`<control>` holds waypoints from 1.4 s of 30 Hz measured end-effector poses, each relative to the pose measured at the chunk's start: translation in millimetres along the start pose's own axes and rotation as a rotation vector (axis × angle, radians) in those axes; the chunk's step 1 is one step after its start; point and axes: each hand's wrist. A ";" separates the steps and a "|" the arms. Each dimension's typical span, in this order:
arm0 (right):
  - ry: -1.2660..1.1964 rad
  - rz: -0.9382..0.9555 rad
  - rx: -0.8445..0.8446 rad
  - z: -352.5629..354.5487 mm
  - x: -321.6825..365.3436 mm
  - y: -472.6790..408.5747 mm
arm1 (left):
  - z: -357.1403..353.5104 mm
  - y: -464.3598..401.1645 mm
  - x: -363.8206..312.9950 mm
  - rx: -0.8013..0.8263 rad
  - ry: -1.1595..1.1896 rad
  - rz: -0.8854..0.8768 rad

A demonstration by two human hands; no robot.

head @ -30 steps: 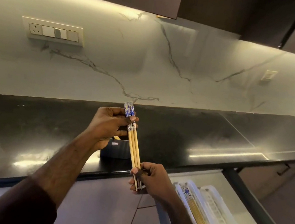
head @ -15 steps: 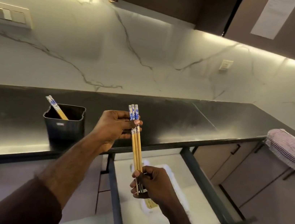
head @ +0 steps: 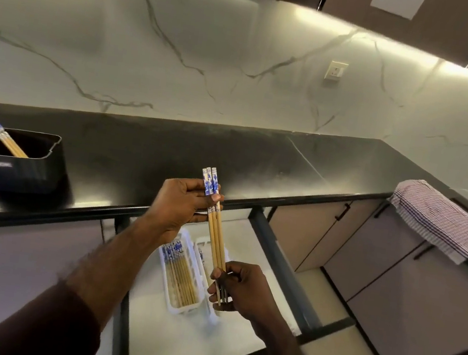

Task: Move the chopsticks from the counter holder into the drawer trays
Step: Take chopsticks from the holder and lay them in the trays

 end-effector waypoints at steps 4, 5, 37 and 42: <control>0.045 -0.062 -0.036 14.7 -27.9 -32.2 | -29.3 -23.9 34.4 0.006 -0.060 0.017; 0.061 -0.065 -0.044 17.3 -35.0 -41.2 | -36.3 -32.2 43.6 0.004 -0.072 0.029; 0.554 -0.557 0.021 -35.1 -197.4 -209.0 | -72.0 -126.5 318.9 0.290 -1.341 -0.164; 0.716 -0.489 0.067 -45.1 -209.8 -213.6 | -68.9 -128.0 329.6 0.418 -1.577 -0.302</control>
Point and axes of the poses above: each hand's wrist, its own y-axis away from the middle knuckle, its own z-axis out of the back of the hand, x = y × z, and after that the axes turned 11 degrees about -x, right-handed
